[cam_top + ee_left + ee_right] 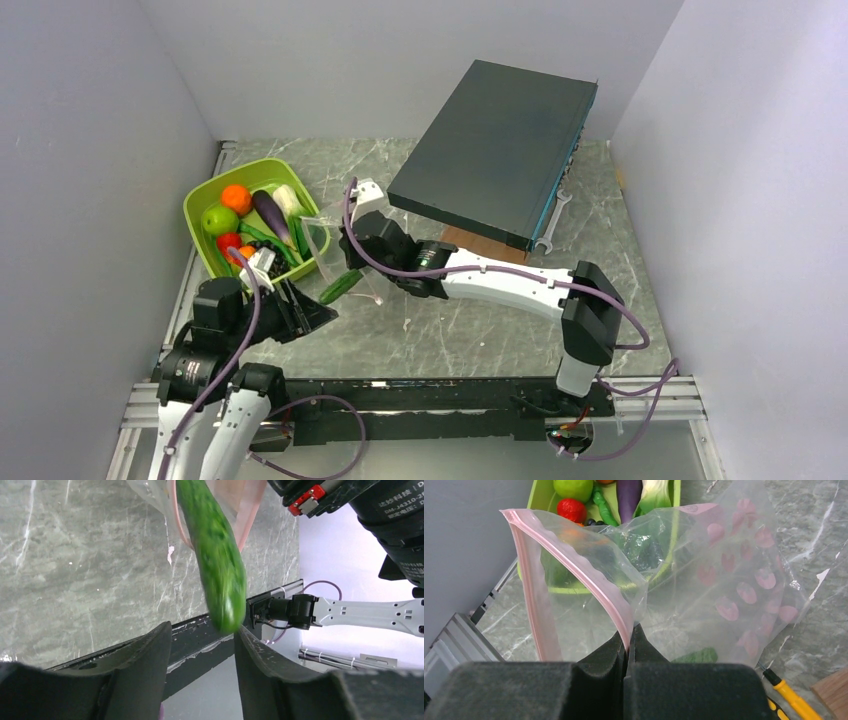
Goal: Place the food in the zip-top bag and seal the zipper
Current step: Place the fake vegetable in the zipper food storage bag, then adjust the zipper food storage bag at the center of the board.
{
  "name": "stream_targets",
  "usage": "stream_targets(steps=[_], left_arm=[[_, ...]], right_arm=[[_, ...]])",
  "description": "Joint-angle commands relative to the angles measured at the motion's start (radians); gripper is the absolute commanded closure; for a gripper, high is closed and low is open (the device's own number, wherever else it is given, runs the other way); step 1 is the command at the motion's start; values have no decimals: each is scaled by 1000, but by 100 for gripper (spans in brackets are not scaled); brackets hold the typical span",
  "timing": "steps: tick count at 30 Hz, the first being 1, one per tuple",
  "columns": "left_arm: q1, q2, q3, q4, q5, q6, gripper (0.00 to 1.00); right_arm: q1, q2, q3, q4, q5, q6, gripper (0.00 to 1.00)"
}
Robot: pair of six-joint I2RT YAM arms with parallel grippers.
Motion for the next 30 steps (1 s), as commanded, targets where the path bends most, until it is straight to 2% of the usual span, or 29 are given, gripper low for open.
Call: stream_targets(steps=[1, 3, 8, 10, 13, 15, 19, 25, 27, 30], left_arm=[[-1, 0, 2, 66, 38, 2, 49], [-1, 24, -1, 101, 61, 15, 55], [-1, 103, -13, 200, 173, 17, 55], [0, 100, 33, 140, 117, 47, 52], [-1, 61, 69, 94, 18, 59, 36], [0, 44, 65, 103, -30, 26, 31], [-1, 75, 70, 173, -64, -23, 34], [-1, 166, 115, 186, -244, 28, 28], [-1, 234, 136, 196, -255, 52, 30], [-1, 346, 197, 273, -182, 70, 38]], right_arm=[[3, -9, 33, 26, -16, 5, 100], [7, -6, 40, 23, -17, 0, 100], [10, -1, 38, 23, -10, -6, 100], [8, -4, 32, 28, -39, -4, 100], [2, -33, -9, 74, -71, 2, 100], [2, -44, -16, 100, -74, 6, 100], [3, -68, -11, 84, -64, 31, 100], [7, -153, -69, 105, -74, 34, 100], [7, -182, -99, 132, -78, 18, 100], [3, -199, -124, 134, -75, -6, 100]])
